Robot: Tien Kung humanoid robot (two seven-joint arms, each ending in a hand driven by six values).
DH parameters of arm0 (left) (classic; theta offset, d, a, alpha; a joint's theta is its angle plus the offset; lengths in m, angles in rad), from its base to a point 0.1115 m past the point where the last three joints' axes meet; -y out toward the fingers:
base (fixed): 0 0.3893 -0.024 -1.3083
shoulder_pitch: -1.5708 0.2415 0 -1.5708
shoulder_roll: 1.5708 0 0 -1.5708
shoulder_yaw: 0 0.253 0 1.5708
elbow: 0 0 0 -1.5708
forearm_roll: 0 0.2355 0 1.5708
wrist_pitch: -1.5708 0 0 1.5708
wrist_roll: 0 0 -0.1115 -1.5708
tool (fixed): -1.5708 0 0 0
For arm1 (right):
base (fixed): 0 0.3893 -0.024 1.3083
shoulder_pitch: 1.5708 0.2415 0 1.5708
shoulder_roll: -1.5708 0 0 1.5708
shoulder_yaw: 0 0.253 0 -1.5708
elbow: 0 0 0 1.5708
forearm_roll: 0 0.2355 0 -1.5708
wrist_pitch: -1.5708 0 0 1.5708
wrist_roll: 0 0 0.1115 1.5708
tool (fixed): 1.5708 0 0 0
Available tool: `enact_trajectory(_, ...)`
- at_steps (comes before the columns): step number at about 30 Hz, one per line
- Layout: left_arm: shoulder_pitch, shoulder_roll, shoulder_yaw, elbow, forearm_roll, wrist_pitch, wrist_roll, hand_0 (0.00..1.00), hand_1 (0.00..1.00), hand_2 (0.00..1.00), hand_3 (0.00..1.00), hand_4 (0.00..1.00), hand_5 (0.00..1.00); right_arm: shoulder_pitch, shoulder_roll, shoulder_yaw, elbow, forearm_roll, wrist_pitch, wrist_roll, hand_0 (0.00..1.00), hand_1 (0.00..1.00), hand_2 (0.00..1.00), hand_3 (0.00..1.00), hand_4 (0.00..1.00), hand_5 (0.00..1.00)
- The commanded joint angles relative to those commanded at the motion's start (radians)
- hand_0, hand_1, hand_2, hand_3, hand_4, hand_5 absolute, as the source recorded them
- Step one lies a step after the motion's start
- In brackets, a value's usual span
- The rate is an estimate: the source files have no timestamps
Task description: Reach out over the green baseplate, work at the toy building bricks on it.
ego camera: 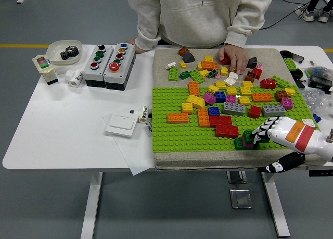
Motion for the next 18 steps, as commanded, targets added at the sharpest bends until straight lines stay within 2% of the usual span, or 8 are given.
enact_trajectory(18, 0.003, 0.000, -0.004, 0.001, 0.009, 0.003, 0.003, 0.629, 0.733, 0.714, 0.562, 0.602, 0.610, -0.010, -0.012, 0.026, 0.030, 0.014, 0.001, 0.000, 0.669, 0.636, 0.658, 0.537, 0.953, 0.673)
